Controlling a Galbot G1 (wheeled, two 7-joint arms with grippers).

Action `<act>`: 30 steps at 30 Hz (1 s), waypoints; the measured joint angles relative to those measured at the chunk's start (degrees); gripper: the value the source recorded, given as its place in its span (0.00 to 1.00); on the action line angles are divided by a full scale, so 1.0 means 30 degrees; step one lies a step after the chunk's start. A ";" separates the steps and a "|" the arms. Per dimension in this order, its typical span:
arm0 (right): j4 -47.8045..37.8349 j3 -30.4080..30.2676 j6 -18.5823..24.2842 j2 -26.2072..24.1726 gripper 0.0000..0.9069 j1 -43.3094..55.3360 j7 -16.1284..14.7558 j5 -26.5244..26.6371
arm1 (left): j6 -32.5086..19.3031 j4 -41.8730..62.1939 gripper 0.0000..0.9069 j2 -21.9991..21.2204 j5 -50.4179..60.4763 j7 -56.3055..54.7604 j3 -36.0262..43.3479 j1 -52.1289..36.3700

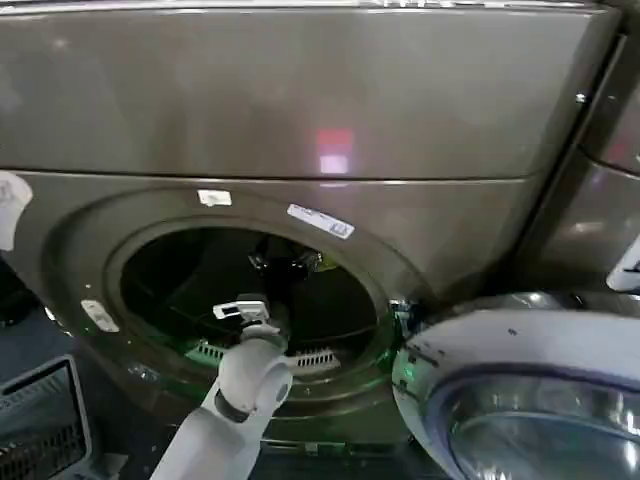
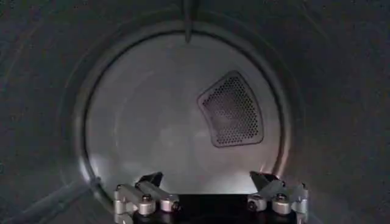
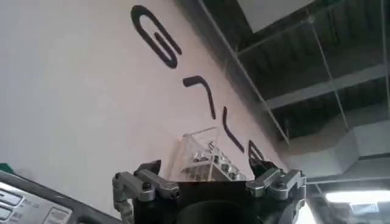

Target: Grasp the clothes from the dryer.

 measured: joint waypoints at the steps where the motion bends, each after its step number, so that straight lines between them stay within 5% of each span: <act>1: 0.0000 0.0000 0.0003 -0.0003 1.00 0.0000 -0.0002 0.0000 | 0.0000 0.0000 1.00 0.0000 0.0000 0.0000 -0.0011 0.0000; 30: -0.0192 0.0296 -0.0076 -0.0085 1.00 -0.0113 0.0293 -0.0020 | 0.0050 -0.0057 1.00 0.0005 -0.0043 -0.0010 -0.0275 0.0024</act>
